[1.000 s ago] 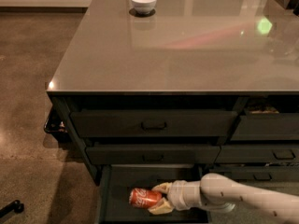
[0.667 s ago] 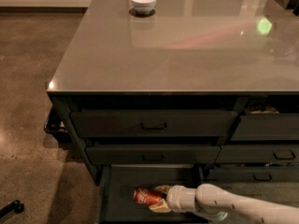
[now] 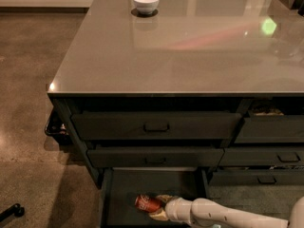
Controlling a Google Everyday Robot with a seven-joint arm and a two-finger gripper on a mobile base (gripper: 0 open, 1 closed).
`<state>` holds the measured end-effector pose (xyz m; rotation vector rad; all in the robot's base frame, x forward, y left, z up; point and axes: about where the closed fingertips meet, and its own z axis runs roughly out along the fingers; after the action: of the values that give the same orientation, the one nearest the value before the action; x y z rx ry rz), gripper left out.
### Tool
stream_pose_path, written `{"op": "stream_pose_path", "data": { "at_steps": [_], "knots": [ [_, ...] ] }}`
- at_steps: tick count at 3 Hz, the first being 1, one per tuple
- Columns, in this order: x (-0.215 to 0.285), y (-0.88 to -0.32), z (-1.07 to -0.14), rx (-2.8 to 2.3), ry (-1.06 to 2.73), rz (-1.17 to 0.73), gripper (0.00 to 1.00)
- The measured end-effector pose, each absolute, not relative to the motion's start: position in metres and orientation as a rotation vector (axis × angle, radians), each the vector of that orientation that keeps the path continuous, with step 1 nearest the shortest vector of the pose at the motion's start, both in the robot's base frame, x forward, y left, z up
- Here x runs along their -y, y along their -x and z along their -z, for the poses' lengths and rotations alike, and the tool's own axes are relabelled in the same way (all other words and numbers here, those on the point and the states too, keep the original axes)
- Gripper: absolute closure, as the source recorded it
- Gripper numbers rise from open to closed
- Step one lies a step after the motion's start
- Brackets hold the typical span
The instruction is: Place coke can into bottom drawer
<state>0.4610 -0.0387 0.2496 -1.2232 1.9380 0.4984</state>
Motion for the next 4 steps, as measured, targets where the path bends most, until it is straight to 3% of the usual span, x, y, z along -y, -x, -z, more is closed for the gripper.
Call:
{"op": "stream_pose_path", "data": {
  "at_steps": [2, 4],
  "knots": [
    [0.114, -0.501, -0.203, -1.991, 1.197, -0.498, 1.00],
    [0.131, -0.497, -0.118, -2.057, 1.244, -0.759, 1.00]
  ]
}}
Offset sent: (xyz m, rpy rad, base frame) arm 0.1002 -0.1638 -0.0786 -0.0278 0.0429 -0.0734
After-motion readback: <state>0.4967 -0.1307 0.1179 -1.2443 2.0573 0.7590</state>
